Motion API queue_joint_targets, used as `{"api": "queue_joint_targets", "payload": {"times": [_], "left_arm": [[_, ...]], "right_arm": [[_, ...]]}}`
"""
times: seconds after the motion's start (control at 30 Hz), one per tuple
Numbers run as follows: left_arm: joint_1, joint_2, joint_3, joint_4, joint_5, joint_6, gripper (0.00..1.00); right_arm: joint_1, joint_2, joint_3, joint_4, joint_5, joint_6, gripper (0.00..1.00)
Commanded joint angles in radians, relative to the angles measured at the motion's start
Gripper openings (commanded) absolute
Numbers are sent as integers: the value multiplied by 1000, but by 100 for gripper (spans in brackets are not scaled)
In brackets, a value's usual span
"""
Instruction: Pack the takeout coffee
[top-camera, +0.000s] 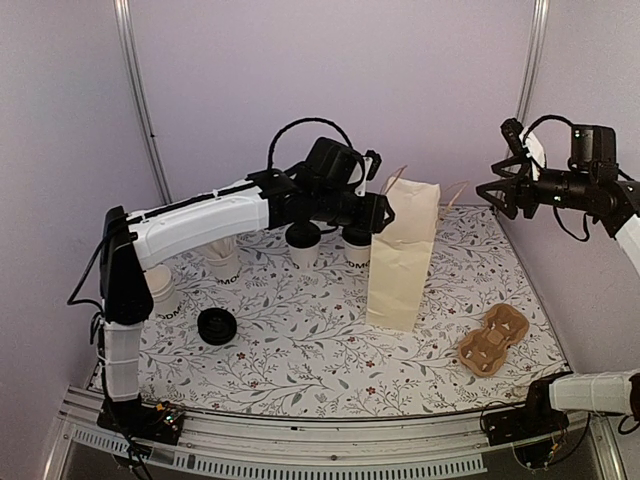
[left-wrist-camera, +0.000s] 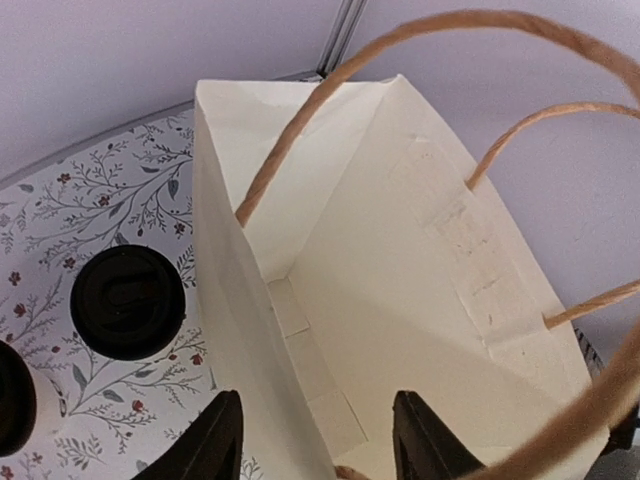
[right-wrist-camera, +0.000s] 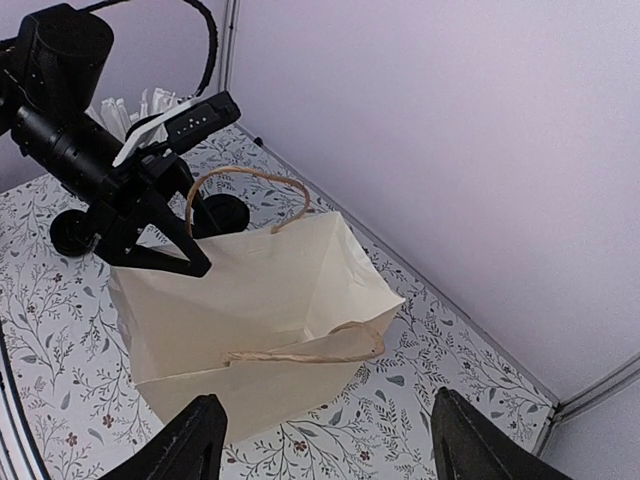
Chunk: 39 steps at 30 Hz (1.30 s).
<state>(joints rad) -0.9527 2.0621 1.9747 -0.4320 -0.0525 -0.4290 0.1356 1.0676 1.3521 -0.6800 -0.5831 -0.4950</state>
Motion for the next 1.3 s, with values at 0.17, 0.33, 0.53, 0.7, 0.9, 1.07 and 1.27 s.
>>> {"api": "queue_joint_targets", "payload": {"times": [0.17,0.33,0.53,0.7,0.9,1.07,1.27], "left_arm": [[51,28,58,-34,94,-59,13],[67,7,111,-117,163,-3,0],[96,-144,0,-237,313,120,0],[113,-303,-167,-282,436,220,0],[146,-372,-251,-348,526,372,0],[176,-333,-282,-353,574,447,0],[193,-265,-252,-350,617,442,11]], "right_arm": [[-16,30,-55,79,176,57,74],[-20,52,-49,12,226,30,73],[-35,118,-18,-138,225,-26,75],[-35,137,-69,-250,212,-105,76],[-35,149,-206,-413,259,-311,75],[-35,156,-355,-350,464,-418,73],[-34,209,-456,-184,687,-540,76]]}}
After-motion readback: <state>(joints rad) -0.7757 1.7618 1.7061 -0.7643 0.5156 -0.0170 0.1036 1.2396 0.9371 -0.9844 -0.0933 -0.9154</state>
